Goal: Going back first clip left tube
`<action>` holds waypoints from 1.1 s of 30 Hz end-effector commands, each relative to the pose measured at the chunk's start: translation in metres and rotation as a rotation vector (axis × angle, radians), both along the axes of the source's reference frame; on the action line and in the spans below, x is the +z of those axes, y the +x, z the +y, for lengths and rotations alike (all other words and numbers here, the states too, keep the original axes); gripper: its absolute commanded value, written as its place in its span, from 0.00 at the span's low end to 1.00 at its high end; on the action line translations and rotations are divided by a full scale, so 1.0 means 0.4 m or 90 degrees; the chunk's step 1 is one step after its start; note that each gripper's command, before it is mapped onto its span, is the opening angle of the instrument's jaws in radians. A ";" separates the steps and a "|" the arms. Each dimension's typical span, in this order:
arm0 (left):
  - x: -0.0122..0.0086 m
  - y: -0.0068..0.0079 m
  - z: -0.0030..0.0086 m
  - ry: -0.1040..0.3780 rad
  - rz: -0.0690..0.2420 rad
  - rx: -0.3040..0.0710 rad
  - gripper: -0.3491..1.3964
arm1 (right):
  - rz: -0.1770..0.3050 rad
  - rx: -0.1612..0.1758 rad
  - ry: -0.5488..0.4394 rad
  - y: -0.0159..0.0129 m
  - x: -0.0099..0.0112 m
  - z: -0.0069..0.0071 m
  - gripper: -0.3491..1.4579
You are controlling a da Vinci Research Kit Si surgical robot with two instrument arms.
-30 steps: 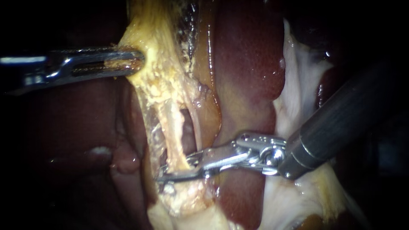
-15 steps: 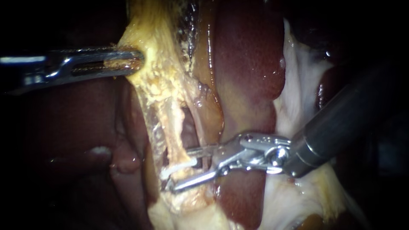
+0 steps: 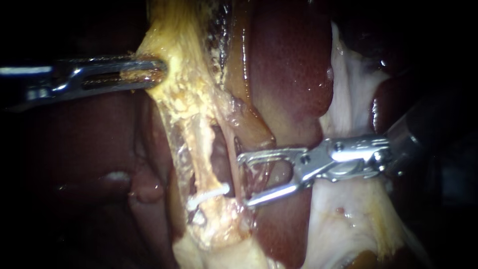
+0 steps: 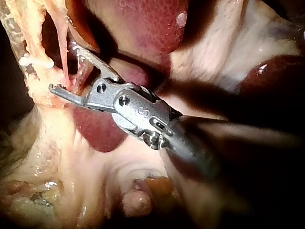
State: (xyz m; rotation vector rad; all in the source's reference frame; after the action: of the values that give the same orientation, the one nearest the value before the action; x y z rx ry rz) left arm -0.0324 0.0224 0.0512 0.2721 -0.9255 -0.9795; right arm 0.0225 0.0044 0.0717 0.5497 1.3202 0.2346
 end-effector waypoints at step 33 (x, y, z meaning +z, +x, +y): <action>0.0323 -0.0094 -0.0030 0.030 0.013 0.019 0.00 | 0.036 0.009 -0.046 -0.0058 -0.0092 0.0035 0.52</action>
State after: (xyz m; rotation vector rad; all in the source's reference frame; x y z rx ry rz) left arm -0.0362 0.0212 0.0641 0.3137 -0.8791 -0.9771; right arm 0.0202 0.0058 0.0681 0.4886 1.3835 0.1823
